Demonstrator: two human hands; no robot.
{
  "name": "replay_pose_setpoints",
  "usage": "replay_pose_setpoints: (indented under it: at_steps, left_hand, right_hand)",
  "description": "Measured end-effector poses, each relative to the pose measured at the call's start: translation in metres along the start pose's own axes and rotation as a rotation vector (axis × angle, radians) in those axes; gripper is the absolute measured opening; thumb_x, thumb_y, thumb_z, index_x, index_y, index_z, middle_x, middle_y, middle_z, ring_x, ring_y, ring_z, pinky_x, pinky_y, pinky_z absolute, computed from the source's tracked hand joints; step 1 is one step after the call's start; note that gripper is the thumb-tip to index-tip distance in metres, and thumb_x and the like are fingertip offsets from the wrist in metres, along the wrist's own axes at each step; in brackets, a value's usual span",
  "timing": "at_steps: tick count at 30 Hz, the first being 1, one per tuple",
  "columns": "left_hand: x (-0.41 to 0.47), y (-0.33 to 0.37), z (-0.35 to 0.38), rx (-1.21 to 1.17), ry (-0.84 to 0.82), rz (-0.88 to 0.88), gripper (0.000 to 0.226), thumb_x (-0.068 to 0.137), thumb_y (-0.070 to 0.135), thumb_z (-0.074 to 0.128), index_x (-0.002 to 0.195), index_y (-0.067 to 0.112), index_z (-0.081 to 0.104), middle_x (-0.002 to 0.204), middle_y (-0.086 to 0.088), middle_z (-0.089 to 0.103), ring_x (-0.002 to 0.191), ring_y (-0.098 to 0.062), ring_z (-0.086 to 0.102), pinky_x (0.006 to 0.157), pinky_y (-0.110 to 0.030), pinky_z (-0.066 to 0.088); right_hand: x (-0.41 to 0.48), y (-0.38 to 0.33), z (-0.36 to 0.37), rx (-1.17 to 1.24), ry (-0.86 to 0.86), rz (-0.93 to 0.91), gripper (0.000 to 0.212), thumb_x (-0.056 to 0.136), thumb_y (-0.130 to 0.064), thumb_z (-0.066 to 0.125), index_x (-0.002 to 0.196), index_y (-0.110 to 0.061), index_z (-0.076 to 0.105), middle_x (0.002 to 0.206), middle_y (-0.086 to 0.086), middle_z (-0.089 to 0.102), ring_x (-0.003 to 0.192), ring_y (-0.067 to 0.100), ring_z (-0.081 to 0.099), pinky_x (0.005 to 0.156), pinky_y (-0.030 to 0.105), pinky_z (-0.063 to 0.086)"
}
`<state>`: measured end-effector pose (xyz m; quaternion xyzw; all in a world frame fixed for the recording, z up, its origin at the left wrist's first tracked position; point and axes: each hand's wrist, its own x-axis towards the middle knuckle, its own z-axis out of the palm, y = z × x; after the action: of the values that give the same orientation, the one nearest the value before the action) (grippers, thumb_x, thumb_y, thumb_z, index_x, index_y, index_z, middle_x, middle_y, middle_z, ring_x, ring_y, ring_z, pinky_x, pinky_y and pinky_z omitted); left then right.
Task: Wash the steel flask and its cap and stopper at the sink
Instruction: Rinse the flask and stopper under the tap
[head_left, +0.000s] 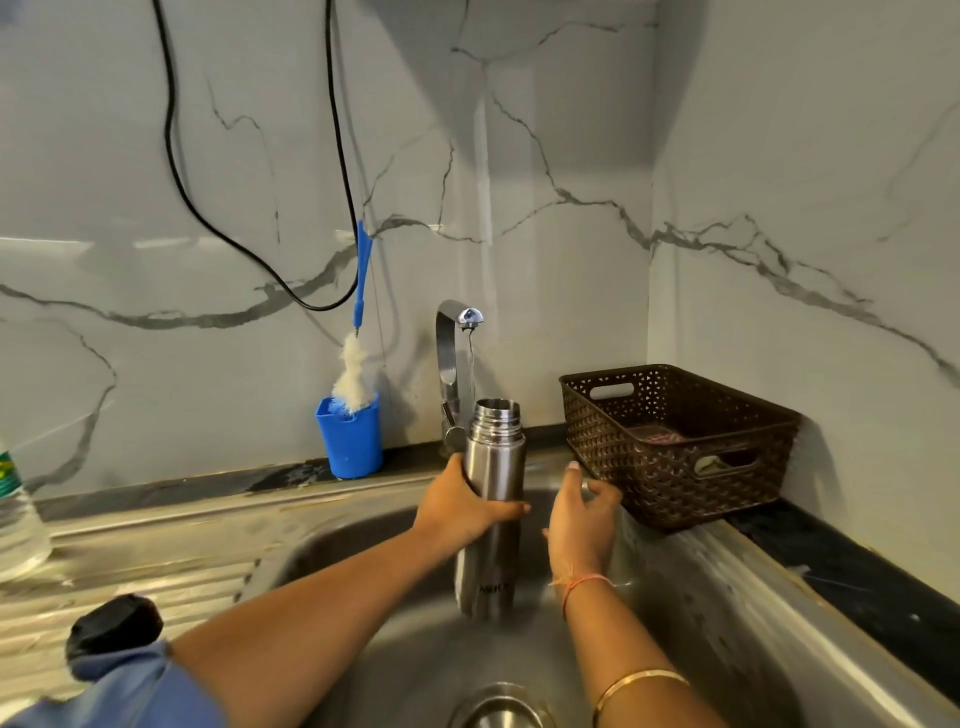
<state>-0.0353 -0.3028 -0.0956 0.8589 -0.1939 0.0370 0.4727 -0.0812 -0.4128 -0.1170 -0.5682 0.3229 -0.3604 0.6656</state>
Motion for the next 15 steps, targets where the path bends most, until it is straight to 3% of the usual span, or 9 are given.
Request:
replay_pose_setpoints:
  at_steps: [3, 6, 9, 12, 15]
  left_hand:
    - [0.0001, -0.0045, 0.0041, -0.123, 0.118, -0.058, 0.082, 0.059, 0.037, 0.087, 0.124, 0.025, 0.038, 0.121, 0.002, 0.056, 0.106, -0.016, 0.056, 0.093, -0.036, 0.05]
    - [0.0055, -0.0026, -0.0001, -0.082, 0.076, -0.129, 0.089, 0.06, 0.041, 0.086, 0.13, 0.021, 0.036, 0.124, -0.003, 0.056, 0.108, -0.02, 0.056, 0.094, -0.041, 0.05]
    - [0.0078, 0.002, -0.0005, -0.031, 0.12, -0.08, 0.091, 0.061, 0.039, 0.085, 0.134, 0.02, 0.034, 0.127, -0.003, 0.054, 0.114, -0.021, 0.055, 0.096, -0.038, 0.048]
    - [0.0052, 0.0034, 0.0023, 0.004, 0.05, -0.121, 0.091, 0.061, 0.041, 0.085, 0.133, 0.019, 0.034, 0.126, -0.004, 0.054, 0.112, -0.022, 0.055, 0.096, -0.039, 0.049]
    - [0.002, -0.0014, 0.003, -0.044, 0.145, -0.09, 0.086, 0.062, 0.038, 0.085, 0.13, 0.02, 0.036, 0.124, -0.001, 0.055, 0.109, -0.017, 0.055, 0.092, -0.032, 0.047]
  right_hand:
    - [0.0011, 0.0006, -0.0004, 0.007, -0.012, 0.002, 0.035, 0.092, -0.043, 0.05, 0.113, -0.014, 0.047, 0.09, 0.004, 0.056, 0.077, 0.023, 0.057, 0.075, 0.051, 0.055]
    - [0.0006, 0.0009, 0.0014, 0.02, -0.018, 0.023, 0.04, 0.092, -0.044, 0.05, 0.118, -0.014, 0.047, 0.089, 0.001, 0.053, 0.081, 0.023, 0.056, 0.077, 0.053, 0.054]
    - [0.0002, -0.0007, 0.0011, 0.015, -0.013, 0.013, 0.04, 0.092, -0.043, 0.049, 0.117, -0.012, 0.047, 0.096, 0.005, 0.056, 0.083, 0.025, 0.057, 0.078, 0.053, 0.054]
    - [-0.0006, -0.0009, 0.0012, 0.02, -0.002, 0.027, 0.043, 0.091, -0.044, 0.049, 0.119, -0.012, 0.046, 0.104, 0.01, 0.059, 0.089, 0.029, 0.06, 0.08, 0.053, 0.053]
    - [-0.0007, -0.0011, 0.0008, 0.028, -0.008, 0.014, 0.042, 0.092, -0.043, 0.048, 0.119, -0.011, 0.046, 0.101, 0.01, 0.058, 0.087, 0.028, 0.059, 0.079, 0.053, 0.054]
